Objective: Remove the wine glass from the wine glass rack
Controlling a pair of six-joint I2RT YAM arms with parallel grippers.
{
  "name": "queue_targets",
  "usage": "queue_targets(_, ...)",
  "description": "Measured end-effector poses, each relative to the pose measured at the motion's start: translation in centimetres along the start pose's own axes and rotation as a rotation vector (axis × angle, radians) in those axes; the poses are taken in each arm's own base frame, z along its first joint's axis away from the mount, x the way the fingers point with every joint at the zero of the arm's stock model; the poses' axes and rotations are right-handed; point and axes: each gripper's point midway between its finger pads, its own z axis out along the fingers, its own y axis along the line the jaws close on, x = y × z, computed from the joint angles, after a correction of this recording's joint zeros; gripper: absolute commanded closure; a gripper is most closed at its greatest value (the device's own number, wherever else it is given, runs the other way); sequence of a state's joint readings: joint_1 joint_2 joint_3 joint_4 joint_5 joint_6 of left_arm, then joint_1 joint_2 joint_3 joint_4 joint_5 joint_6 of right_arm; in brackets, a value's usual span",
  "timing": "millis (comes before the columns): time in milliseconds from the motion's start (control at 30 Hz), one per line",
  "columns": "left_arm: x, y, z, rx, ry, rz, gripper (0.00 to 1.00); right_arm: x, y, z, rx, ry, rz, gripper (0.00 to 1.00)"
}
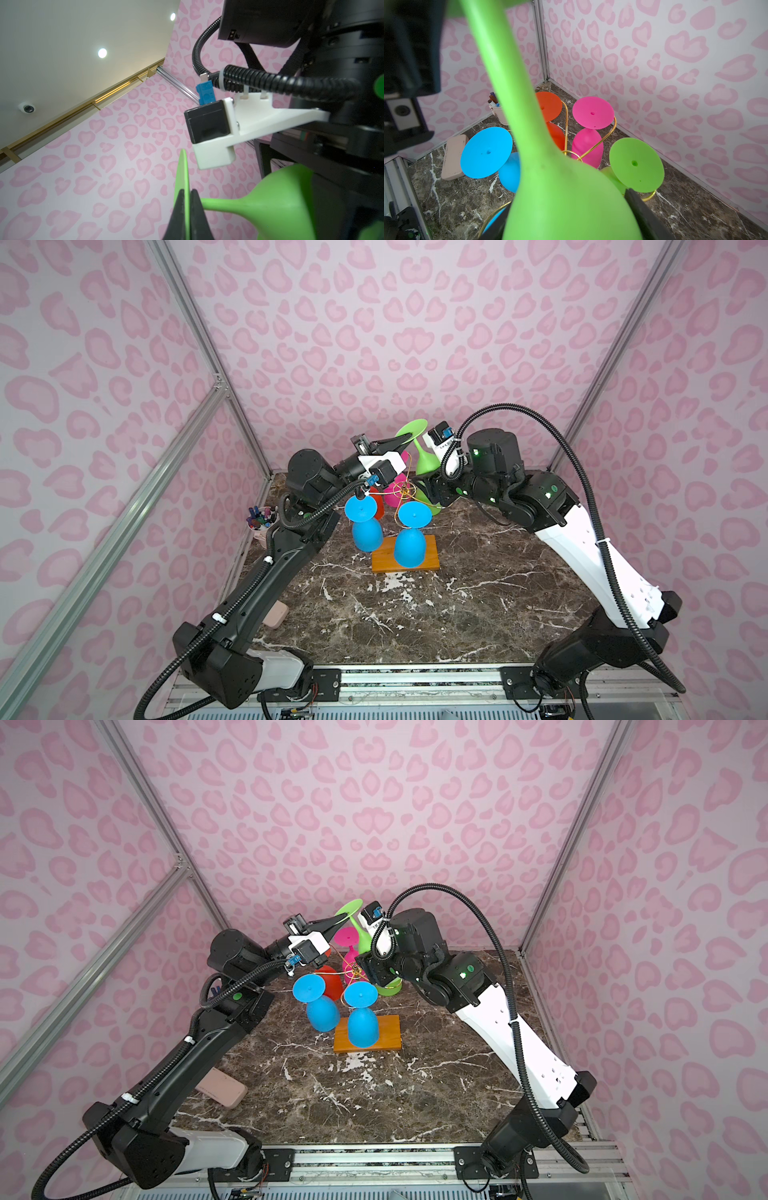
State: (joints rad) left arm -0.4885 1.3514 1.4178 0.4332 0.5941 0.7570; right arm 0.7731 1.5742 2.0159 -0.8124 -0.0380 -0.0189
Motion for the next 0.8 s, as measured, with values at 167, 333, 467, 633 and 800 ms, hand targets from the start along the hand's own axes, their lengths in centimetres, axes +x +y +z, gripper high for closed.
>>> queue_targets(167,0.7,0.4,-0.1,-0.025,0.039,-0.042,0.97,-0.6,0.1,-0.8,-0.009,-0.035,0.003,0.12)
queue_targets(333,1.1,0.8,-0.1,-0.05,0.059,-0.091,0.97,-1.1,0.2,-1.4,-0.018,-0.065,0.007,0.06)
queue_targets(467,1.6,1.1,0.0,-0.076,0.079,-0.147,0.97,-1.6,0.2,-2.8,-0.023,-0.104,0.014,0.03)
queue_targets(633,2.5,1.9,-0.1,-0.129,0.115,-0.233,0.97,-2.4,0.2,-5.1,-0.031,-0.164,0.018,0.02)
queue_targets(800,4.7,3.8,-0.9,-0.226,0.182,-0.328,0.97,-2.5,0.1,-7.8,-0.034,-0.223,0.02,0.02)
